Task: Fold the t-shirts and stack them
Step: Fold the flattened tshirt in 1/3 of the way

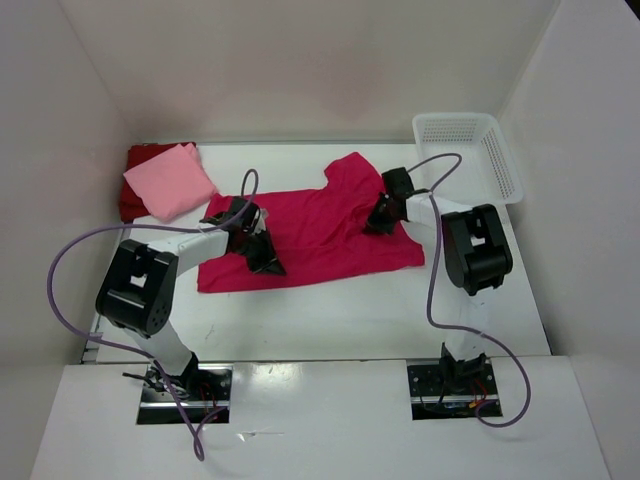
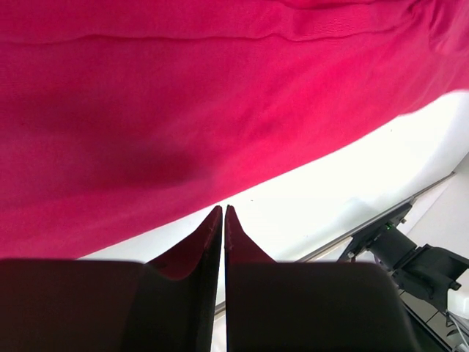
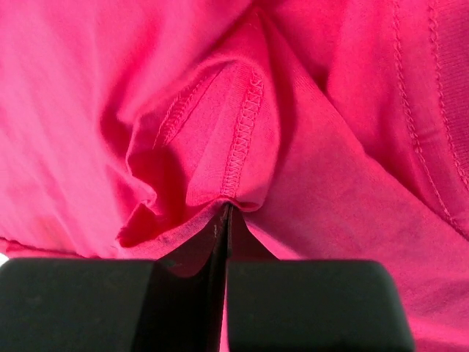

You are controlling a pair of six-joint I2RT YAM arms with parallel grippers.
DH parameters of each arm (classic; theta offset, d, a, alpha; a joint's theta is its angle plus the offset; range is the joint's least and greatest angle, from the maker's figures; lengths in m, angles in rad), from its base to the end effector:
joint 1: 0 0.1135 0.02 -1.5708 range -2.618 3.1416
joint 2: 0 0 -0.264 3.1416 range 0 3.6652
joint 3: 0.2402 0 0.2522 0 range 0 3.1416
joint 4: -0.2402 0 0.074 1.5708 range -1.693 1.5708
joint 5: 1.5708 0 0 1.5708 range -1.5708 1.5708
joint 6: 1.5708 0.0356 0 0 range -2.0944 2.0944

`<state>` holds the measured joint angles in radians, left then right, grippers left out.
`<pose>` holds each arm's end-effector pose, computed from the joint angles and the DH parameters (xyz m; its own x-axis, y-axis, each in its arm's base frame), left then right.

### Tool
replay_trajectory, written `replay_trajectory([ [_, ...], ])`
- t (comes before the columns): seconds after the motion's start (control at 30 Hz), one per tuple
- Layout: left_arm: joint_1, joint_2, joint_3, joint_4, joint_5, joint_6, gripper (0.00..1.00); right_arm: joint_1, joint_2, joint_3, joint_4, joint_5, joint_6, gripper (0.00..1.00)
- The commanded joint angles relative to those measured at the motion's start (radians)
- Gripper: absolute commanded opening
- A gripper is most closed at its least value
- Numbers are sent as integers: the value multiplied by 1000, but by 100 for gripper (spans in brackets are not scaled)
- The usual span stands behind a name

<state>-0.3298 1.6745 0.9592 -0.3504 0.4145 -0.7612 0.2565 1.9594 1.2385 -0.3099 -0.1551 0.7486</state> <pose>0.3011 -0.1182 0.1674 -0.9311 -0.3486 -0.1072 -0.2230 0.7768 -0.5890 0.3853 0.1067 0.1476 -0.8307 0.4773 -0.2865 0.3248 0.8335 0.4470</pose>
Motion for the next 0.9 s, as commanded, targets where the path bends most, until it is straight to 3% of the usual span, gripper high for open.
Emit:
replay_trajectory([
  [0.0,8,-33,-5,-10,-2,19,9,13,59,97,31,6,15,0],
  [0.13,17,-55,-5,-21,-22,19,9,23,153,275,0,-27,28,0],
  [0.3,26,-75,-5,-42,-40,19,10,69,112,311,2,-49,37,0],
  [0.5,3,-64,15,-24,-29,19,12,67,6,101,75,40,34,0],
  [0.63,-84,-15,104,-24,-39,19,15,33,-157,-103,126,106,34,0],
  [0.87,-205,195,347,5,-10,28,18,-52,-298,-221,109,141,12,4],
])
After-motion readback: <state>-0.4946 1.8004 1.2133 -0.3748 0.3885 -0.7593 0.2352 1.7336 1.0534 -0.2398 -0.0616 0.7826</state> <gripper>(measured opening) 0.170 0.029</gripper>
